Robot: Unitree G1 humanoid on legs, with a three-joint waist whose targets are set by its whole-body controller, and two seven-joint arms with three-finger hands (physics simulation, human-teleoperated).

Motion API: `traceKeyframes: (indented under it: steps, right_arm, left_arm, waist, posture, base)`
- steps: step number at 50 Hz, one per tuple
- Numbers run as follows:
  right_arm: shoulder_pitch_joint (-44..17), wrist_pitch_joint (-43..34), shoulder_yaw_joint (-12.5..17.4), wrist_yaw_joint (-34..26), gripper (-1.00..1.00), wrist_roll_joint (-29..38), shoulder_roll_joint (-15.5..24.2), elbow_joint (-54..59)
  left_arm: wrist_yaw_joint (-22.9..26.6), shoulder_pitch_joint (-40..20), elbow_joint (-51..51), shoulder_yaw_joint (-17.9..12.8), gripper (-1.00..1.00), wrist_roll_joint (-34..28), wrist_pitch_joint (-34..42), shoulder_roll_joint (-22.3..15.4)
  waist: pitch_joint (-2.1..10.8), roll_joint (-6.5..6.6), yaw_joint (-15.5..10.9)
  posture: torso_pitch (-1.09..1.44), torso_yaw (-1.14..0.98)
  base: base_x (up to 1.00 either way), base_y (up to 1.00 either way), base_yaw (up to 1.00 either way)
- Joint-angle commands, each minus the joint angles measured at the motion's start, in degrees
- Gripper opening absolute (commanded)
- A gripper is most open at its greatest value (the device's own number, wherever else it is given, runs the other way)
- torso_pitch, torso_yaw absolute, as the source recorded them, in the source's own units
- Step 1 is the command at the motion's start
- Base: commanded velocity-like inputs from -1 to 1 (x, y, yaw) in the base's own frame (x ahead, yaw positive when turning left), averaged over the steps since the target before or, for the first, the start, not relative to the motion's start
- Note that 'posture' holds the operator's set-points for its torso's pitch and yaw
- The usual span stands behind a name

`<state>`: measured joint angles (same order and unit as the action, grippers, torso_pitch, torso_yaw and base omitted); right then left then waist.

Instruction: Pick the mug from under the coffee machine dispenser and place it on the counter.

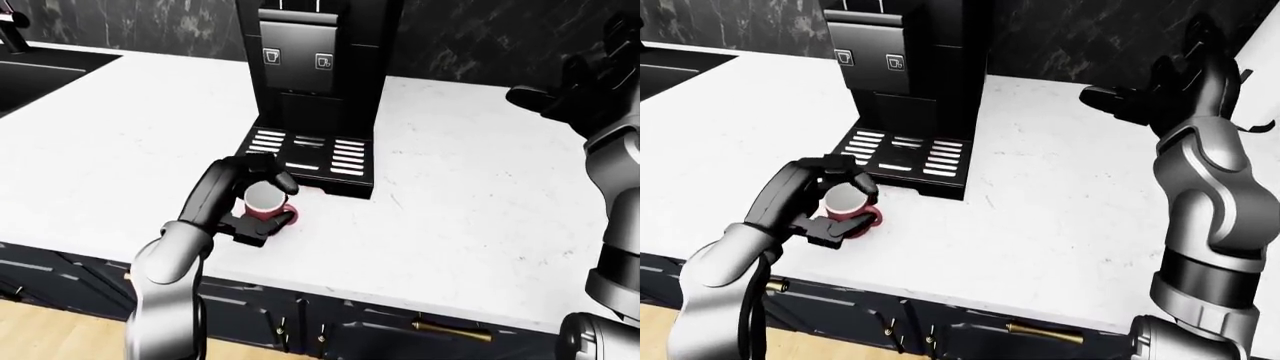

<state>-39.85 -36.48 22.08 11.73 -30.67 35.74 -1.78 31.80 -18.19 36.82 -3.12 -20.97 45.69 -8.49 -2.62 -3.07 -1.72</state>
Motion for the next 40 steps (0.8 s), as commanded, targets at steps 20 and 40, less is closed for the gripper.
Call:
traceKeyframes:
  steps: [20,40]
  right_arm:
    - [-2.0,1.1,0.8,0.1,1.0,0.0,1.2,-2.3]
    - [-1.9,1.0,0.8,-0.2,1.0,0.1,1.2,-2.4]
  left_arm:
    - [2.8,1.6,9.2,-2.1,-0.03,0.1,3.5,-1.8]
    - [4.1,1.6,12.6,-3.8,0.11,1.0,7.4,-2.8]
  waist:
    - [1.27,0.02,0.0]
    - [1.2,0.14,0.0]
  posture:
    - [0.0,0.0]
    - [0.0,0.0]
  base:
    - [0.0,0.0,0.0]
    - [0.0,0.0,0.0]
